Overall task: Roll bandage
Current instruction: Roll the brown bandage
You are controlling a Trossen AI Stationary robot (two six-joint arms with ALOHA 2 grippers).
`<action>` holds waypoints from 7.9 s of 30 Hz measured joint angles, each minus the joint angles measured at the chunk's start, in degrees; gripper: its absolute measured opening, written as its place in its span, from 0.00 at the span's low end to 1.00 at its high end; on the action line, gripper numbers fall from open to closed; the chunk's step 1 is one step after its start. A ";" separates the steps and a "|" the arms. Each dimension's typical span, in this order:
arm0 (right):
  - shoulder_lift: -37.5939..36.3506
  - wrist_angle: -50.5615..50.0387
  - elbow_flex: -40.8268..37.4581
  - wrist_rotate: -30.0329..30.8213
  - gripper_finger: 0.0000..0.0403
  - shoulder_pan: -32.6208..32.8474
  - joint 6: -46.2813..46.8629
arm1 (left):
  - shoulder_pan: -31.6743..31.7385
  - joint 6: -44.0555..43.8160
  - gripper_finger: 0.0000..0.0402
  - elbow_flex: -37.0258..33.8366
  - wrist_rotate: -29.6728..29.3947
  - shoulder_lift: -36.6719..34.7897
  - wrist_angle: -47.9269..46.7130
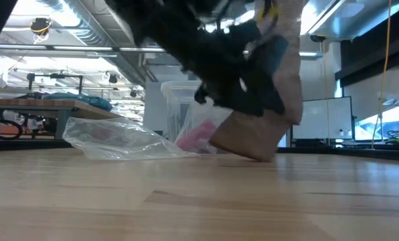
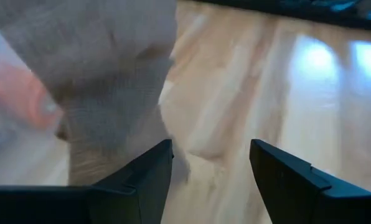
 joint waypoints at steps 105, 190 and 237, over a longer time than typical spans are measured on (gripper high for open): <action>-18.98 22.62 -51.30 -11.68 0.01 0.00 12.68 | -1.58 18.78 0.45 0.07 0.46 -18.52 -1.78; -21.67 9.43 -46.70 4.46 0.01 0.00 19.94 | -9.06 48.33 0.23 9.99 -10.36 -21.27 -18.92; -20.14 -0.38 -46.42 2.08 0.01 0.00 19.68 | -1.94 26.31 0.01 16.35 -0.09 -25.70 -37.84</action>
